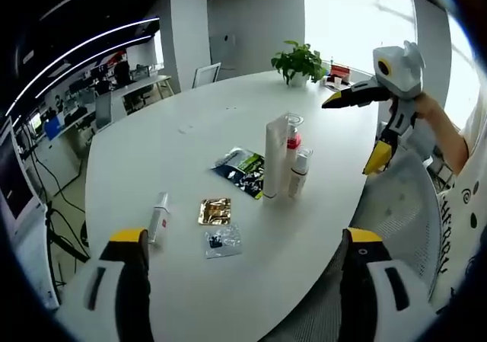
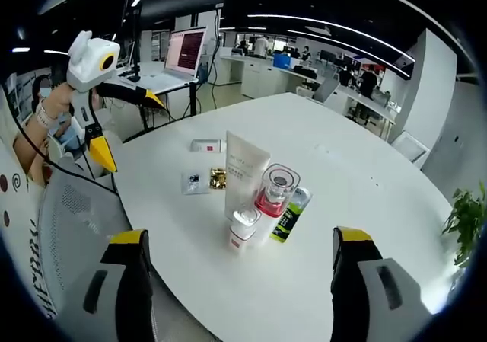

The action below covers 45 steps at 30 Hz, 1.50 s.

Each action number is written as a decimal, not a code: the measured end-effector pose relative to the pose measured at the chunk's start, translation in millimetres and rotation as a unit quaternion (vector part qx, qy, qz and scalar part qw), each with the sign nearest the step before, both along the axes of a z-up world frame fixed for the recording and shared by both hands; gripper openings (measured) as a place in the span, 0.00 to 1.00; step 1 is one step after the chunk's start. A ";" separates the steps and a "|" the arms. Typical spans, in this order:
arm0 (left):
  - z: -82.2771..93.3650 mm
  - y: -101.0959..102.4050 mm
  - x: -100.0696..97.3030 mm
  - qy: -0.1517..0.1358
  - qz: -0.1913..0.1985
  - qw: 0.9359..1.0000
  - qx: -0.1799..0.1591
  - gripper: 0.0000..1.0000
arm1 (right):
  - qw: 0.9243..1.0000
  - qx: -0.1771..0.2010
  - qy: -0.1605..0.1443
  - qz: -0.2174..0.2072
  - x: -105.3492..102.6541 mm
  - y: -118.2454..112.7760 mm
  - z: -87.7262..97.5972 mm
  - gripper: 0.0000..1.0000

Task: Arrange the skincare products in the storage area until every visible bottle or jar stands upright without overlapping.

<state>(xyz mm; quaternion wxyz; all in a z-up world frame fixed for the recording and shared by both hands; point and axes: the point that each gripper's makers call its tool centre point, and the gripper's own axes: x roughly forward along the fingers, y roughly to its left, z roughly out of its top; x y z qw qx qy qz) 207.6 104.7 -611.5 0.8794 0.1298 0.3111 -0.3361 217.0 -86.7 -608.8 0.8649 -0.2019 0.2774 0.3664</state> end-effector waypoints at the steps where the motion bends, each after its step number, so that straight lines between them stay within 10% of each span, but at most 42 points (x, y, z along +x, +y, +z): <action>1: -0.2 0.3 0.6 0.000 0.000 1.000 0.001 0.99 | 1.000 0.000 0.000 0.001 -0.1 0.1 -0.2 0.99; 45: -67.9 28.7 80.6 0.053 0.016 0.998 0.013 0.99 | 1.000 0.014 0.019 -0.008 12.3 0.2 -12.6 0.94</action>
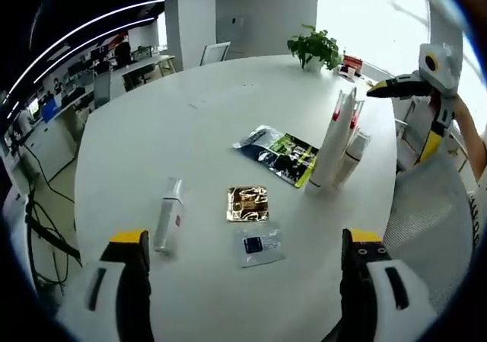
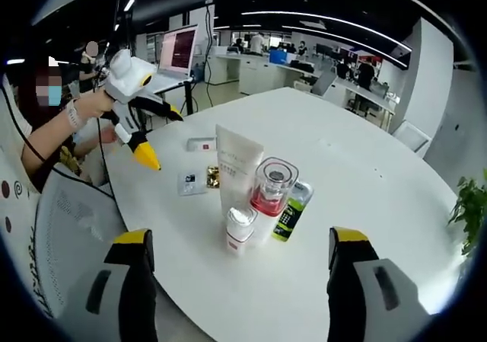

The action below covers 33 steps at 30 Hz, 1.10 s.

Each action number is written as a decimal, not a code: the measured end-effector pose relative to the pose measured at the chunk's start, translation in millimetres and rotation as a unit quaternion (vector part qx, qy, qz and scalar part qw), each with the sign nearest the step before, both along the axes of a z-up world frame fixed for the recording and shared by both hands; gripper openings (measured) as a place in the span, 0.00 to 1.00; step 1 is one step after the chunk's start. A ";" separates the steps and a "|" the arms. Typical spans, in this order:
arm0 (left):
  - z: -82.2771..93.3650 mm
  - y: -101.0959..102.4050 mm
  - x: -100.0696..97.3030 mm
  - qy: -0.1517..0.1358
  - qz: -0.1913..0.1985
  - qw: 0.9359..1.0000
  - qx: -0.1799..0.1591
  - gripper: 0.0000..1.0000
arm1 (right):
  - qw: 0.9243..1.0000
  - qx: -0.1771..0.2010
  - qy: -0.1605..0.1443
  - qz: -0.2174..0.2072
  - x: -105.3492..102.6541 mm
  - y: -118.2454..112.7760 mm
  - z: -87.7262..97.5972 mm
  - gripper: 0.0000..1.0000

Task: Arrange the skincare products in the storage area until every visible bottle or jar stands upright without overlapping.

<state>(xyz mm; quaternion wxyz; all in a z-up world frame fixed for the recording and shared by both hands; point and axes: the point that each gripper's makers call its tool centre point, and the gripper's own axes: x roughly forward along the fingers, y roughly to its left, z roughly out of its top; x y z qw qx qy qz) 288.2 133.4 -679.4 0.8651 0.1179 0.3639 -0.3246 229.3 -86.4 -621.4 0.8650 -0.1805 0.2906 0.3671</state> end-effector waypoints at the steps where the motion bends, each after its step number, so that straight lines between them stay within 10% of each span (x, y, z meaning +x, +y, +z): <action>1: -1.6 0.8 2.6 0.001 0.000 1.000 0.001 0.98 | 1.000 0.000 0.000 -0.001 -0.6 -1.0 -0.1 0.93; 33: -43.7 25.5 61.4 0.045 0.017 0.998 0.040 0.74 | 0.999 -0.014 0.020 0.042 -10.1 -0.9 -13.3 0.67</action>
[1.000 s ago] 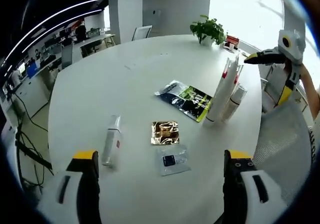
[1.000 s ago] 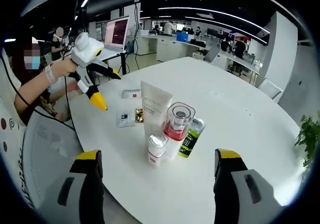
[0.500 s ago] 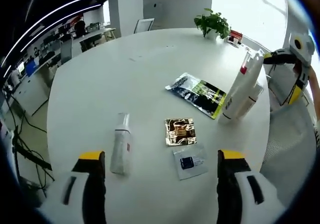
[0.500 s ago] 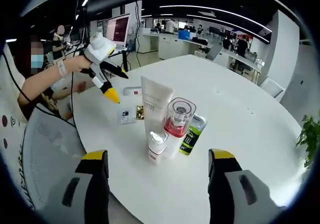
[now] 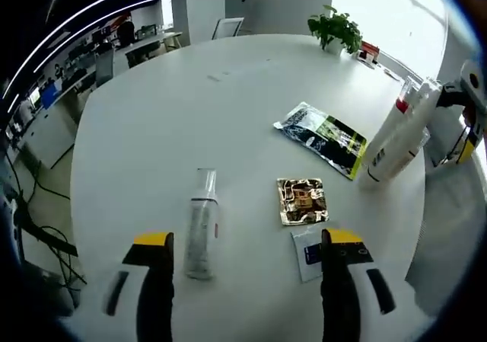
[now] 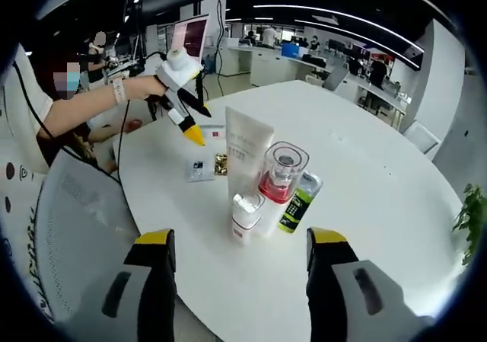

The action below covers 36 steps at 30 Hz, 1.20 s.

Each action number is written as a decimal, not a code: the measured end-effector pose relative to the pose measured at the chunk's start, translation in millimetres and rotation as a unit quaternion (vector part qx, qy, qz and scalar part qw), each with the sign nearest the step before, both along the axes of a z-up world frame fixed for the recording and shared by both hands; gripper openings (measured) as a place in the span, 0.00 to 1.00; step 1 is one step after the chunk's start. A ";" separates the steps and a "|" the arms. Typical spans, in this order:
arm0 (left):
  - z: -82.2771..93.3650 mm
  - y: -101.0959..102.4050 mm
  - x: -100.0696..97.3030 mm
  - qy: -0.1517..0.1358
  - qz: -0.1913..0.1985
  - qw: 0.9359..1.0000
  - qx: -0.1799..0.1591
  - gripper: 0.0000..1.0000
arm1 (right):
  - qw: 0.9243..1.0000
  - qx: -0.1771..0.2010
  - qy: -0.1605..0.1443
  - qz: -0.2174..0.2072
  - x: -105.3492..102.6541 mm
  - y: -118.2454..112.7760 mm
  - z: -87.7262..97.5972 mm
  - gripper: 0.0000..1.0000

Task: Arrange the skincare products in the storage area until every visible bottle or jar stands upright without overlapping.

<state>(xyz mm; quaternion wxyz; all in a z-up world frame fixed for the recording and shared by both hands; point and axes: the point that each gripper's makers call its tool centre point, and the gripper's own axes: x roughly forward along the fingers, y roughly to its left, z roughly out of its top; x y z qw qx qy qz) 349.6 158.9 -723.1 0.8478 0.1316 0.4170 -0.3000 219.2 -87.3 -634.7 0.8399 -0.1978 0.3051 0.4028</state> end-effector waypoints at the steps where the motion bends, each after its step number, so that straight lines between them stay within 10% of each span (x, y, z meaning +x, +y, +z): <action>1: -1.2 -0.9 -2.5 0.004 0.000 1.000 -0.001 0.73 | 1.000 0.002 0.000 0.000 0.0 0.5 0.5 0.66; 36: -40.1 20.7 42.5 0.016 0.014 0.999 0.036 0.33 | 0.999 0.020 0.037 0.002 -7.3 -0.3 -7.9 0.42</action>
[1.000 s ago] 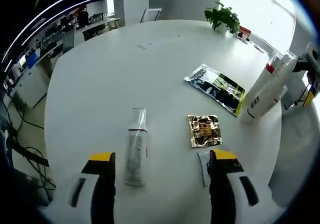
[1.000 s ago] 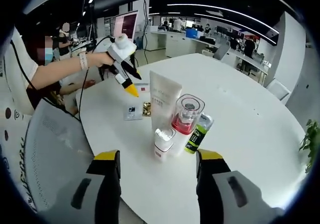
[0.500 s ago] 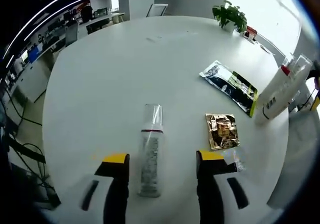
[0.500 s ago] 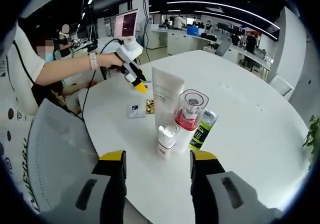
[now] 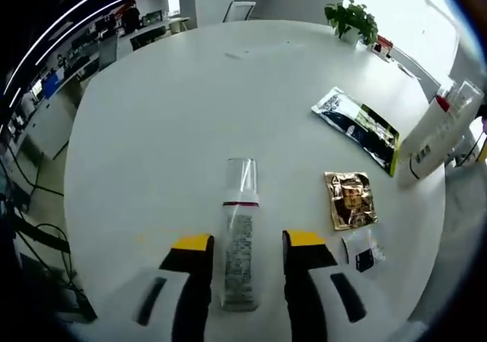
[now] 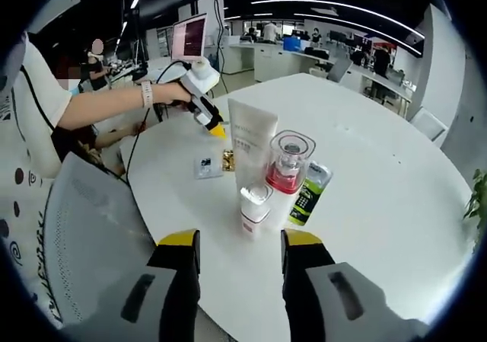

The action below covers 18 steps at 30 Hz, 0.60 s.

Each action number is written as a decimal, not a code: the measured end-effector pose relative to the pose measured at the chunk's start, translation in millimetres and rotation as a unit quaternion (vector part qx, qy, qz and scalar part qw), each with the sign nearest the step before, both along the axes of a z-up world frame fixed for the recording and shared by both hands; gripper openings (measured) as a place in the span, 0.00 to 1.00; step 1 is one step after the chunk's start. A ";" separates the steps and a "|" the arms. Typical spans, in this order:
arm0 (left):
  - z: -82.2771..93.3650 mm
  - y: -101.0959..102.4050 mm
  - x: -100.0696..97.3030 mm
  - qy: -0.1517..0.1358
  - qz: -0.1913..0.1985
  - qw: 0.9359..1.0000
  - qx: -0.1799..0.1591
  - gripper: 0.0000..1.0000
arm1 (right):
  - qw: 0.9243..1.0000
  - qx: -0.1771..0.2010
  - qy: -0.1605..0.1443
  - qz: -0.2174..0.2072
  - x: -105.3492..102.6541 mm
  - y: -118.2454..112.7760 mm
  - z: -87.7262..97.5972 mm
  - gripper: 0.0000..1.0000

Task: Arrange the skincare products in the storage area until every visible bottle or jar stands upright without overlapping.

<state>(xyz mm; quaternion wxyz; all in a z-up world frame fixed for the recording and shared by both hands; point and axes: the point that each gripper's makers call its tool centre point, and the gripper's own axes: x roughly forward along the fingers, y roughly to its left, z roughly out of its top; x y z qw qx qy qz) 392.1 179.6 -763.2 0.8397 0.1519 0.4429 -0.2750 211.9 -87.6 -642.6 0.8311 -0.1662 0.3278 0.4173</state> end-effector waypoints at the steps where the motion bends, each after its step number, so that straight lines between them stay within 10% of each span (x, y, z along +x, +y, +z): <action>1: 1.4 -1.4 -0.4 -0.003 -0.007 1.000 0.003 0.33 | 1.000 0.001 0.001 0.000 -0.1 0.0 -0.2 0.42; 18: -2.2 -7.9 -2.7 -0.001 -0.027 0.999 0.027 0.23 | 1.000 0.017 0.010 -0.004 -1.1 1.1 -1.5 0.38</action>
